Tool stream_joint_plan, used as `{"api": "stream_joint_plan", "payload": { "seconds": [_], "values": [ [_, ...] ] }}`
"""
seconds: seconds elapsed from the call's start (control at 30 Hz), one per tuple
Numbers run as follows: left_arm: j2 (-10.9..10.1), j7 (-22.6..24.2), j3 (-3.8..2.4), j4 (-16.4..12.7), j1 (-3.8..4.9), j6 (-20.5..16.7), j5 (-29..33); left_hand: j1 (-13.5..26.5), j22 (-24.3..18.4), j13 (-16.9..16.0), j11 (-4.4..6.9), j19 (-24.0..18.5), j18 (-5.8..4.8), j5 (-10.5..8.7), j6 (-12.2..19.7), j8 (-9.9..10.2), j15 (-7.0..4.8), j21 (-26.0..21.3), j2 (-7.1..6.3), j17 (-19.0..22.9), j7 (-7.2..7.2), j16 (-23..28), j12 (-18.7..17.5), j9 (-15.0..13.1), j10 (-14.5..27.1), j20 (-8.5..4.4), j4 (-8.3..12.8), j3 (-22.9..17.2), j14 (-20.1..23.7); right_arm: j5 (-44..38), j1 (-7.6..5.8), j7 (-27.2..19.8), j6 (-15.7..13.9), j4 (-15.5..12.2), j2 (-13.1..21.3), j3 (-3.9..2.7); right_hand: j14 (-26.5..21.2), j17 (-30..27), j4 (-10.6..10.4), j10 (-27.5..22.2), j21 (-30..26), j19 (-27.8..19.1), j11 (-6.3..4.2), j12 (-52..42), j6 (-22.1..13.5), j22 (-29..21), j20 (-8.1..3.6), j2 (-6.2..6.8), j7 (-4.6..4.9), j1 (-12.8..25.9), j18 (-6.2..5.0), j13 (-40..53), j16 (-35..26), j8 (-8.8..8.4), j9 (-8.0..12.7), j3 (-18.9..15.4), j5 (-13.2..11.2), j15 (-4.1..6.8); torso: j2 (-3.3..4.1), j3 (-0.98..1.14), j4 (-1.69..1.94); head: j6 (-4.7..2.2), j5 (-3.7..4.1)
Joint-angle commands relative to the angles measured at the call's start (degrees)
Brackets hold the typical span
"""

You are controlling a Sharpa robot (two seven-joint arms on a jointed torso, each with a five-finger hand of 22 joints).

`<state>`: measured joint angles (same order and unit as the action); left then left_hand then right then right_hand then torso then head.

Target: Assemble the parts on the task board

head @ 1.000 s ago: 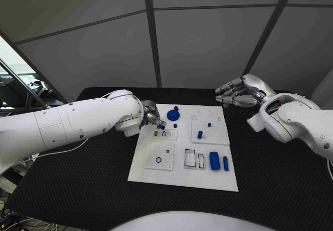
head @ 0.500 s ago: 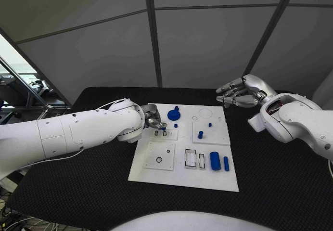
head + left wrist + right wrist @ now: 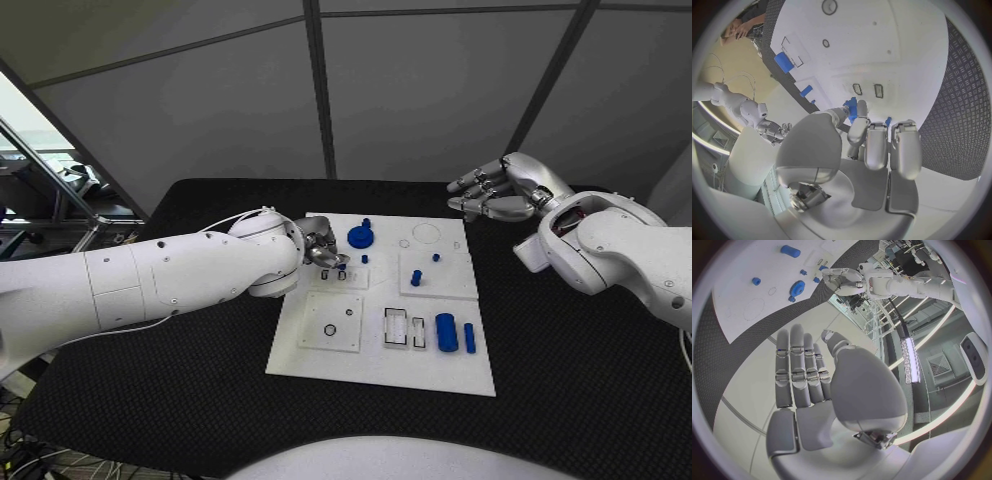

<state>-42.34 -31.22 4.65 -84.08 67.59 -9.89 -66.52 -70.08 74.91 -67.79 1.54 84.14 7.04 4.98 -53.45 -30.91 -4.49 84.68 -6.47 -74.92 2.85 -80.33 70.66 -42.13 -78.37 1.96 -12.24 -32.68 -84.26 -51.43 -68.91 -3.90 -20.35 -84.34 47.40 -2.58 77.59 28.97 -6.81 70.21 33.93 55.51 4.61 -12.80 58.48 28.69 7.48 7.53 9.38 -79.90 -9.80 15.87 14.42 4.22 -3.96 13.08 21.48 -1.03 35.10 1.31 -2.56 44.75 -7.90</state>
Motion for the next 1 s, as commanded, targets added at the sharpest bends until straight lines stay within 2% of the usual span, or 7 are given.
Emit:
{"api": "stream_joint_plan", "payload": {
  "seconds": [0.03,0.9,1.0],
  "values": [
    [0.3,-0.9,0.05,0.2,0.04,3.0,-1.3,0.1,7.5,0.2,0.08,0.9,-5.04,0.25,0.2,-0.2,-0.3,0.1,0.15,-4.3,-0.37,0.2,-0.5,-0.1,0.1,-0.25,6.3,-6.8,-2.8,-0.4,-0.13,-0.2,-0.1,-0.1,-0.1,-0.05,0.4,0.1,-0.2,0.0,-0.3,0.0,0.28,0.2,0.0,-0.1,0.28,0.18,0.28,0.2,-0.59,-0.1,-0.4,-0.2,0.1,0.0,0.2,-0.21,-0.01,0.0,0.02,0.05,0.01],
    [1.1,-1.9,0.35,0.9,0.0,6.4,-1.4,0.3,7.5,0.3,0.1,0.9,-5.03,0.23,0.2,-0.3,-0.31,0.0,0.03,-4.3,-0.37,0.3,-0.6,-0.2,0.2,-0.27,6.6,-7.2,-2.8,-0.5,-0.12,0.3,0.3,-0.3,-0.3,-0.04,0.4,0.0,-0.3,0.0,-0.4,0.1,0.27,0.3,0.0,-0.1,0.29,0.15,0.26,0.3,-0.6,-0.2,-0.6,-0.18,0.0,0.1,0.4,-0.2,-0.04,0.03,0.0,0.5,-0.16],
    [1.0,-2.0,0.36,0.8,-0.01,6.7,-1.4,0.3,7.5,0.3,0.1,0.9,-5.03,0.24,0.2,-0.3,-0.31,0.0,0.03,-4.3,-0.37,0.3,-0.6,-0.3,0.2,-0.27,6.7,-7.5,-2.8,-0.5,-0.12,0.3,0.3,-0.2,-0.3,-0.04,0.4,0.0,-0.3,0.0,-0.4,0.1,0.27,0.3,0.0,-0.1,0.29,0.15,0.26,0.3,-0.6,-0.2,-0.6,-0.18,0.0,0.1,0.4,-0.2,-0.04,0.04,0.01,0.44,-0.65]
  ]
}}
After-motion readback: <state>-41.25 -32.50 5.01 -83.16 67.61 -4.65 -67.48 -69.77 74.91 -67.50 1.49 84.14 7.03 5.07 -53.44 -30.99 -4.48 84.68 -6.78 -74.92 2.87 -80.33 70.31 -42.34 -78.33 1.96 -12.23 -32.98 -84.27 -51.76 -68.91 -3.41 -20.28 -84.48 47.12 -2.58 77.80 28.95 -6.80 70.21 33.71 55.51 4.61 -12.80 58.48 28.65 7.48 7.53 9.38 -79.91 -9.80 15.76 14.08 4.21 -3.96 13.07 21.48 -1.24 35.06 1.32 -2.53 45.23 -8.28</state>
